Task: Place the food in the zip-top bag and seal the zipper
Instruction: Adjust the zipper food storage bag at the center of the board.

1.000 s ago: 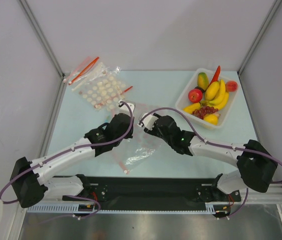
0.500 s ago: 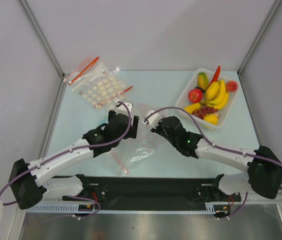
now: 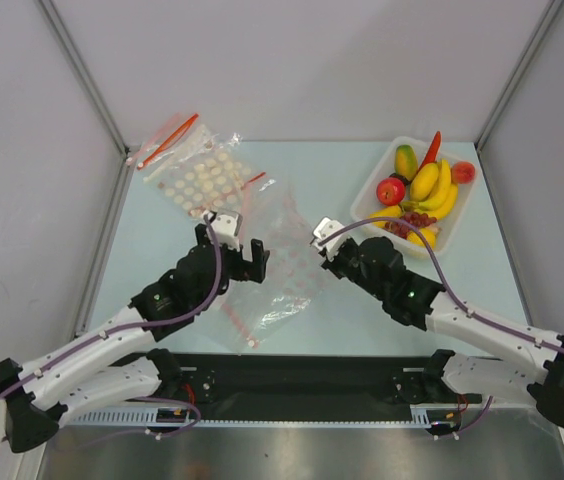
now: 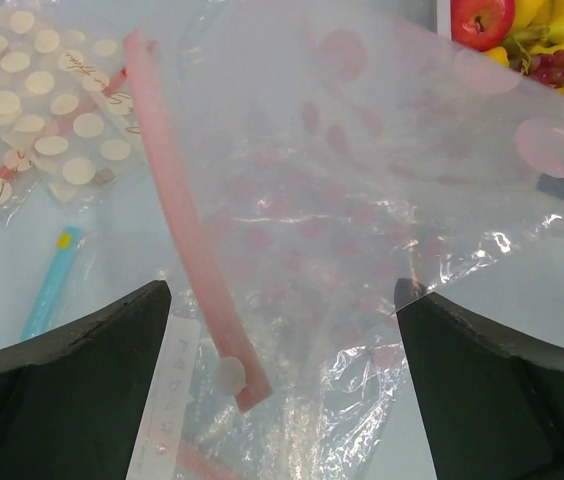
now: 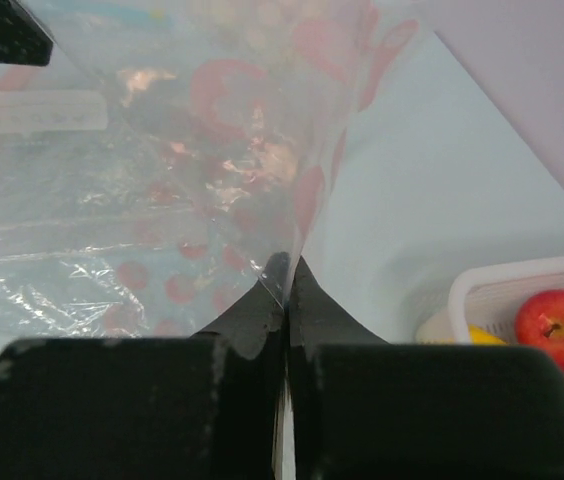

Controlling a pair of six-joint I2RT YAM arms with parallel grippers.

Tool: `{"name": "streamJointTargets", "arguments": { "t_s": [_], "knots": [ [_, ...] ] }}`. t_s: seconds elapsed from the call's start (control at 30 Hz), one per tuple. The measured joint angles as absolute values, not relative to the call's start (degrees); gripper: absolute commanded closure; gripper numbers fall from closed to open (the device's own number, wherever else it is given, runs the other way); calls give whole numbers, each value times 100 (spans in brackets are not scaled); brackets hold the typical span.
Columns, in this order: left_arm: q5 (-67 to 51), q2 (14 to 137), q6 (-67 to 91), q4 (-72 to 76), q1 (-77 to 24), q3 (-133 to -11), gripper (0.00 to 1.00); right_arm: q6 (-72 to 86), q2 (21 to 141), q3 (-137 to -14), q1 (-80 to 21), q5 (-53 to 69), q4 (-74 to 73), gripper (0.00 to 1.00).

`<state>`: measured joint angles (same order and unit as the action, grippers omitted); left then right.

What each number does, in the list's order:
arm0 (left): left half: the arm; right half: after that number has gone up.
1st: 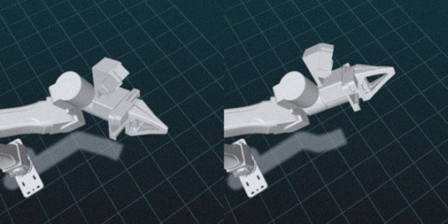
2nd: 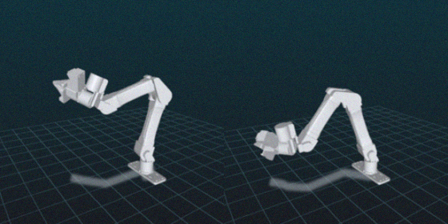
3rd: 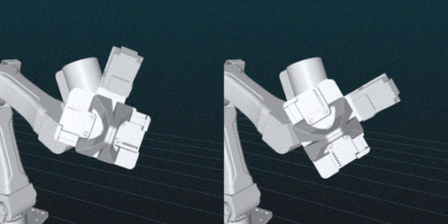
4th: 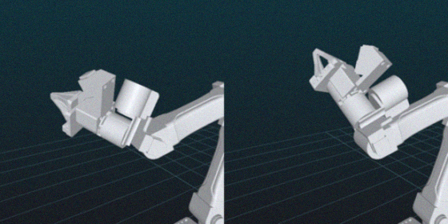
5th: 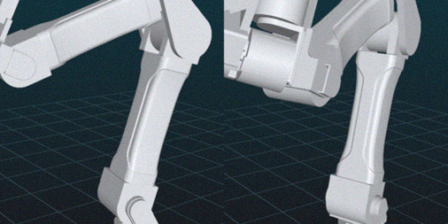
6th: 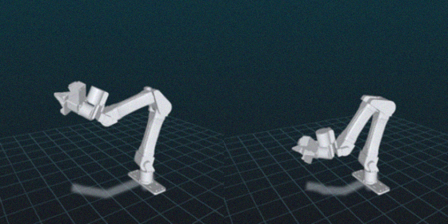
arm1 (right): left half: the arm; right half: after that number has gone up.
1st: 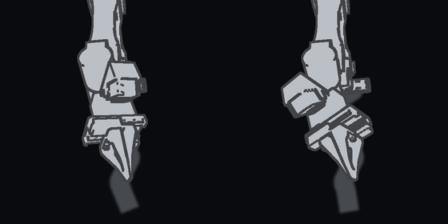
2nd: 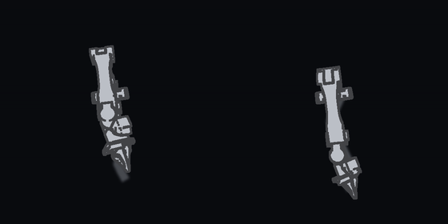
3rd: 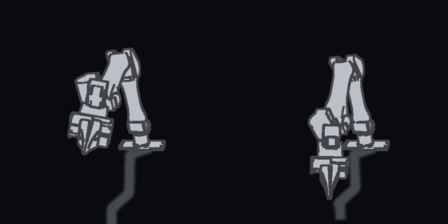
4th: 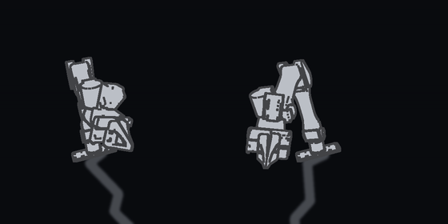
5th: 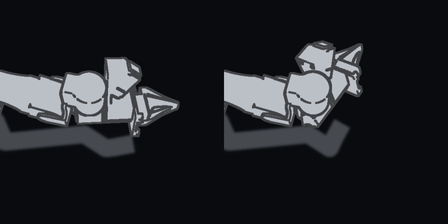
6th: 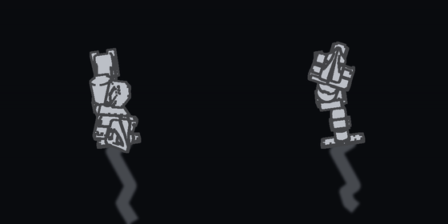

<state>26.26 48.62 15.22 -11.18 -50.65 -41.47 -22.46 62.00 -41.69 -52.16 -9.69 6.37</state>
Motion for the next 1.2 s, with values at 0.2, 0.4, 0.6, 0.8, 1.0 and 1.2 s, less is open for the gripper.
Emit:
{"name": "streamJointTargets", "arguments": {
  "t_s": [0.2, 0.4, 0.6, 0.8, 1.0, 1.2],
  "knots": [
    [1999, 4296, 1192, -609, -5070, -3642, 0, -1848, 5583, -4038, -4733, -209, 567, 100],
    [1306, 3717, 906, 1, -5078, -3361, 0, -1393, 5345, -3946, -3972, 781, 478, 100],
    [1081, 3500, 657, 591, -5078, -3000, 0, -908, 5164, -3780, -3347, 1586, 454, 100],
    [1162, 3363, 436, 869, -5078, -2786, 0, -432, 5207, -3736, -2694, 2296, 495, 100],
    [1168, 3118, -139, 1498, -5089, -2191, 0, -99, 5188, -3667, -2324, 2921, 582, 100],
    [1173, 3708, -628, 1592, -5159, -2163, 0, 137, 5006, -3640, -2191, 3271, 613, 100]
  ]
}}
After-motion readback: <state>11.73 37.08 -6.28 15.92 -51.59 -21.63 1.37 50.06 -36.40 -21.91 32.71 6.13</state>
